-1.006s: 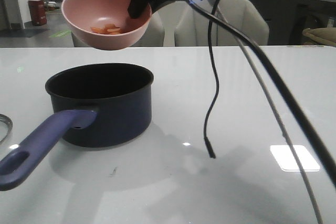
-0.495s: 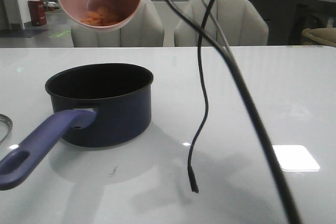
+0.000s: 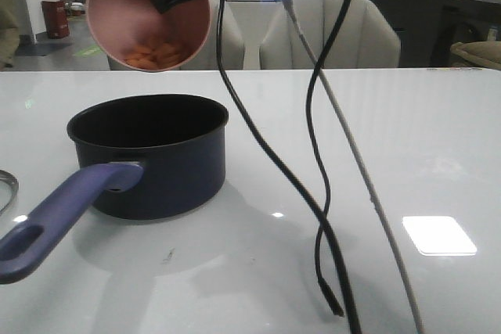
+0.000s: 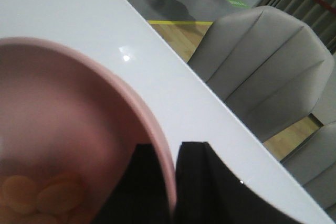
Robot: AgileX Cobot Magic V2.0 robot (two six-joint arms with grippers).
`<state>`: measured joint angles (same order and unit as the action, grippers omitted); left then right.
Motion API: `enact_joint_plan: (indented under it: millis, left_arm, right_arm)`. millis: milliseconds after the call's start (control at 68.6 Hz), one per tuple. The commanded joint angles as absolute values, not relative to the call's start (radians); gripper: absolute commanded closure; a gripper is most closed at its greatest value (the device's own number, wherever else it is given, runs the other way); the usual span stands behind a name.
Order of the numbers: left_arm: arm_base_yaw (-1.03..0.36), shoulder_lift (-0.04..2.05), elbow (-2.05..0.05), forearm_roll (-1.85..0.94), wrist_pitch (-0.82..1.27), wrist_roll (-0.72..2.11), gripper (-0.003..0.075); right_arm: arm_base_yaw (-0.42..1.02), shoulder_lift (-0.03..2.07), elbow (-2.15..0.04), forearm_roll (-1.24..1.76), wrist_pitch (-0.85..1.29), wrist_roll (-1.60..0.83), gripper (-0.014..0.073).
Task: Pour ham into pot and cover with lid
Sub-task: 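Tilt the pink bowl with the right gripper to pour carrots into saucepan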
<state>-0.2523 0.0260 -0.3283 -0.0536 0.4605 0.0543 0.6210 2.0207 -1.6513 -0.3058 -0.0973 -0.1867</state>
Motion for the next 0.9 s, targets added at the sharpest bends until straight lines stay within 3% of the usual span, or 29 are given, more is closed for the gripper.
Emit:
enact_joint_plan:
  millis: [0, 627, 889]
  left_arm:
    - [-0.259, 0.039, -0.354, -0.064, 0.391, 0.051, 0.0082]
    - [-0.259, 0.039, -0.354, -0.064, 0.391, 0.051, 0.0082]
    - [-0.259, 0.039, -0.354, -0.064, 0.391, 0.051, 0.0082]
  right_arm:
    - [0.625, 1.932, -1.680, -0.376, -0.206, -0.198, 0.0456]
    - [0.646, 1.890, -1.680, -0.700, -0.194, -0.210, 0.0456]
    - [0.646, 1.879, -1.680, -0.670, -0.222, -0.215, 0.0456]
